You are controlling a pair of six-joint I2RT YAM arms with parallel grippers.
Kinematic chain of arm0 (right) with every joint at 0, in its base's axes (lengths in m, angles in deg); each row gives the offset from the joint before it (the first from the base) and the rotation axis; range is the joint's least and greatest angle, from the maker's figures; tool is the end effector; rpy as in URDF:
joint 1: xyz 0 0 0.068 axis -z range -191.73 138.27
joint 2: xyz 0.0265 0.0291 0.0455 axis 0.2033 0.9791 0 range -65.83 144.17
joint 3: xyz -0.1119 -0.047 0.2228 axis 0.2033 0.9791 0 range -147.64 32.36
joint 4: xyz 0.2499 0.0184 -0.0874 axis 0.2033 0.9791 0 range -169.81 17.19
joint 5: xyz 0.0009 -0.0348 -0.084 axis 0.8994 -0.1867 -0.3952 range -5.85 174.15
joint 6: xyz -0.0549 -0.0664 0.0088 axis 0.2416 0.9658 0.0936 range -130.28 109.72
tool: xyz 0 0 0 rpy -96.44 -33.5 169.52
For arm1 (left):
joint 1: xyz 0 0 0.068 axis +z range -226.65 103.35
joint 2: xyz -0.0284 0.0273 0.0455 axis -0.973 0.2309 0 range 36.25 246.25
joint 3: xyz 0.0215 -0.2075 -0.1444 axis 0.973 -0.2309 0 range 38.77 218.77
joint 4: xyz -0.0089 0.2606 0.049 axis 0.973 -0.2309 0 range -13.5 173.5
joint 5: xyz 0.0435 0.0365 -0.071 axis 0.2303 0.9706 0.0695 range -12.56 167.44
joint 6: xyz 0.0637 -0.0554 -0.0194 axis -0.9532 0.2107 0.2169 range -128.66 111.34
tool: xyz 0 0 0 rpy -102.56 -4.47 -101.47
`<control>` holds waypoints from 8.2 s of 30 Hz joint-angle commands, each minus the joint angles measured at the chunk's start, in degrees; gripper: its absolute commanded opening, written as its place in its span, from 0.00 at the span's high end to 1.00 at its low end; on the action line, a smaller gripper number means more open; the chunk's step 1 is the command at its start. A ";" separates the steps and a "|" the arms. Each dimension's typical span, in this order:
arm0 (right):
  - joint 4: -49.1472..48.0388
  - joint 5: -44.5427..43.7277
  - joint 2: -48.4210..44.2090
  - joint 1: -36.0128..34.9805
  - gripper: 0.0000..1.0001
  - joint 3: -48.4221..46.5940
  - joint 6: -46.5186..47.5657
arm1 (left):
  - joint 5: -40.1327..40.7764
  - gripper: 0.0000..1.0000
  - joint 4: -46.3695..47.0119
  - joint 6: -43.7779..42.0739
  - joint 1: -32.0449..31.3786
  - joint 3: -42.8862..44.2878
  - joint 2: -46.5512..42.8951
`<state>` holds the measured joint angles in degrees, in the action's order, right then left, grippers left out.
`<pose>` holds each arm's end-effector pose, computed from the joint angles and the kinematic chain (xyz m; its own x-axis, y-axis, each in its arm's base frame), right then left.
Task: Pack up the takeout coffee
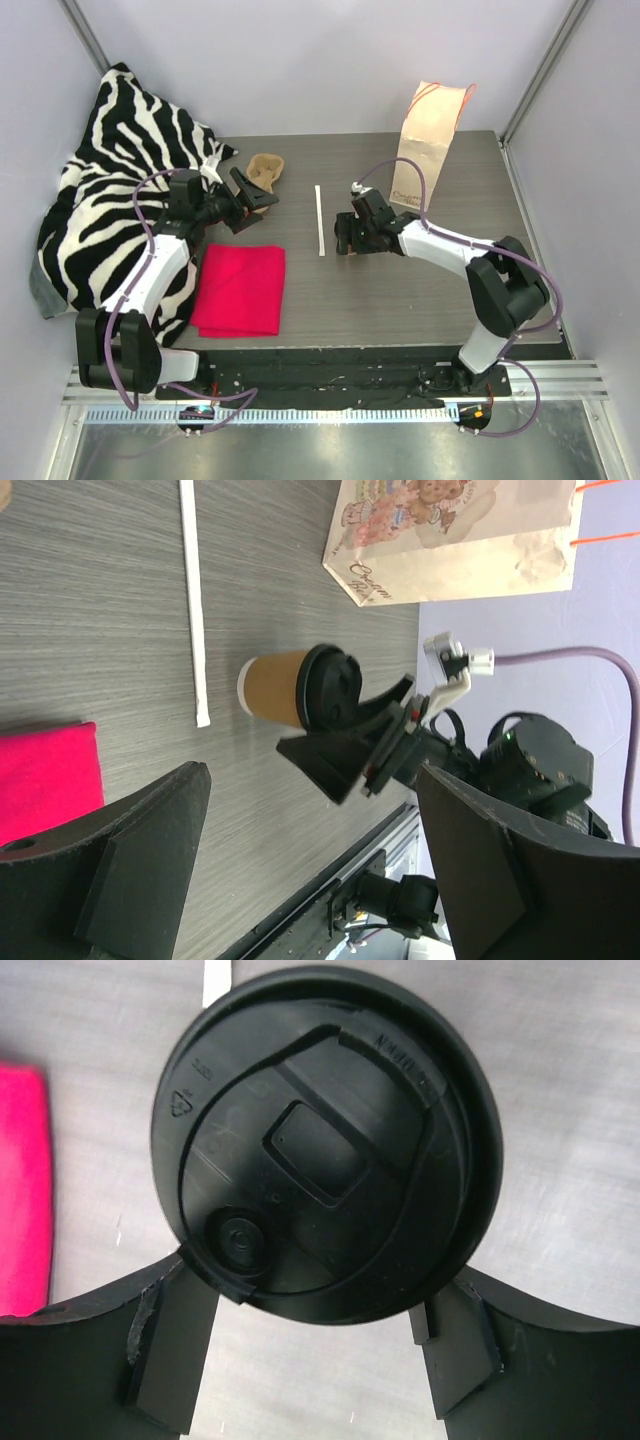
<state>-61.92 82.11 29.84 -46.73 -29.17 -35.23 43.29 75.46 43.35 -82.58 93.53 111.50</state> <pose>0.3101 0.2139 0.1477 -0.8197 -0.0594 -0.5697 -0.2310 0.9444 0.2340 0.3267 -0.0771 0.2531 -0.7464 -0.5782 -0.3295 -0.0197 0.5141 -0.8575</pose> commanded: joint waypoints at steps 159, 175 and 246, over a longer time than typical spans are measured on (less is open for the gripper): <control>-6.47 30.61 -18.95 -12.54 0.99 -11.15 24.24 | -6.54 0.39 -34.50 -68.35 -5.84 31.55 -5.46; -7.08 29.11 -20.88 -12.54 0.99 -9.30 24.69 | -7.51 0.59 -36.44 -68.27 -8.22 31.90 -3.44; 55.67 16.45 -1.36 13.92 0.99 -59.93 60.20 | -9.97 1.00 -27.91 -58.16 -8.31 25.57 -5.37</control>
<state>-10.31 95.75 34.17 -30.67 -87.01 28.07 35.07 44.41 -16.00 -90.80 118.76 106.58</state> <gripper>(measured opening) 0.028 0.028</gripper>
